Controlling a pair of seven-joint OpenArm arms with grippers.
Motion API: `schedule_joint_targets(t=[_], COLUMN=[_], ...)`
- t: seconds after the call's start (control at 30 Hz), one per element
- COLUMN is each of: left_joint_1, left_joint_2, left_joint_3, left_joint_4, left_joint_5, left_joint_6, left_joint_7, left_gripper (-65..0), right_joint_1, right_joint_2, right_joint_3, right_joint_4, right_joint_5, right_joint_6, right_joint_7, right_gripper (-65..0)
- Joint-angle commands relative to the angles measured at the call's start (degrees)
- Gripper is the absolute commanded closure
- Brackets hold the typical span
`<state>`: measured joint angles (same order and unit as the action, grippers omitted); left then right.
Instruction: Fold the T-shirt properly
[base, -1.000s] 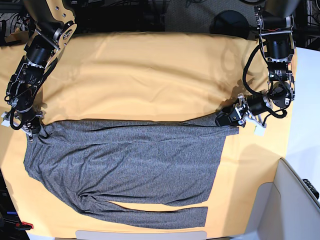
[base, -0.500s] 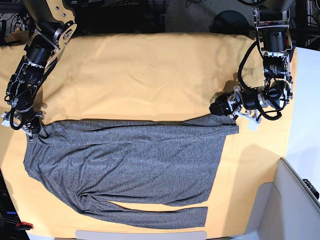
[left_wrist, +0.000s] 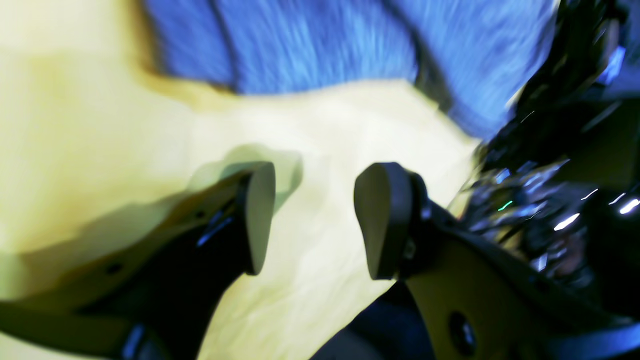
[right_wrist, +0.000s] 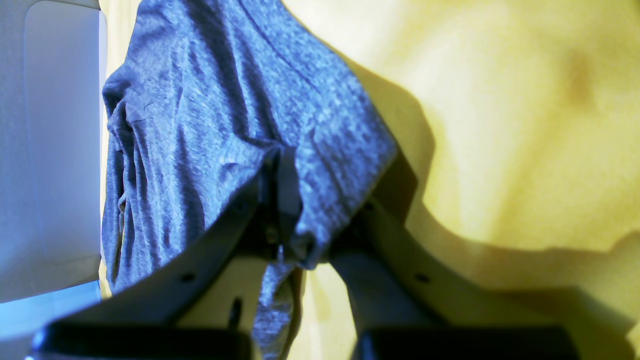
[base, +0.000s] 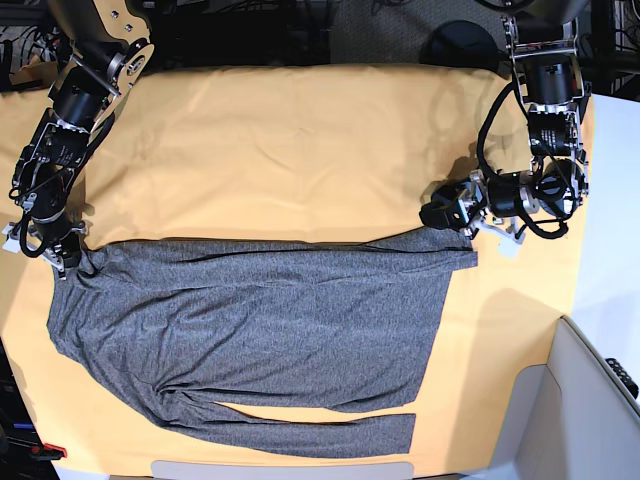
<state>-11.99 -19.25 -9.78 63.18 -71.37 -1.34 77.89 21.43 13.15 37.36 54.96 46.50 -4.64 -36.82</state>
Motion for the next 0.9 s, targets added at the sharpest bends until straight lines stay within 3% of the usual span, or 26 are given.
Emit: schedule_joint_targets(t=[0.0,0.13,0.33,0.47,0.67,0.87], left_joint_1=[-1.1,-1.2,-1.3,-3.1,-4.6,-7.0], left_joint_2=[-0.2,-0.1,0.0,0.7,3.6,4.6], left_joint_3=[-1.8,-5.3,-5.0,-4.9,-4.9,-0.9], left_joint_4=[-1.4,-6.5,-8.1,-7.9,-1.0,0.1], left_joint_5=[-0.4,-0.4,-0.4,-0.1,7.8,8.9], left_joint_6=[1.0,1.1,1.4,7.5,12.6,13.3], left_joint_7=[0.8,-2.5,-4.8,-4.9,-4.3,-5.0], left_gripper=[-29.3,-29.3,-29.2,-29.2,-29.2,-29.2], right_joint_1=[-0.6,-0.6,-0.6,-0.6,-0.6,-0.6], right_joint_2=[-0.3,-0.3,-0.3,-0.3,-0.3,-0.3], right_joint_3=[0.3,0.3,0.3,0.1,0.1,0.0], right_joint_4=[-0.5,-0.5,-0.5,-0.5,-0.5,-0.5], right_joint_5=[0.8,0.8,0.8,0.8,0.8,0.8], right_joint_6=[-1.6,-1.6,-1.6,-1.7,-1.7,-1.7], right_joint_7=[-1.7,-1.7,-1.7,-1.7,-1.7,-1.7], right_gripper=[-3.5,-3.5,-3.5,-3.5,-3.5,-3.5])
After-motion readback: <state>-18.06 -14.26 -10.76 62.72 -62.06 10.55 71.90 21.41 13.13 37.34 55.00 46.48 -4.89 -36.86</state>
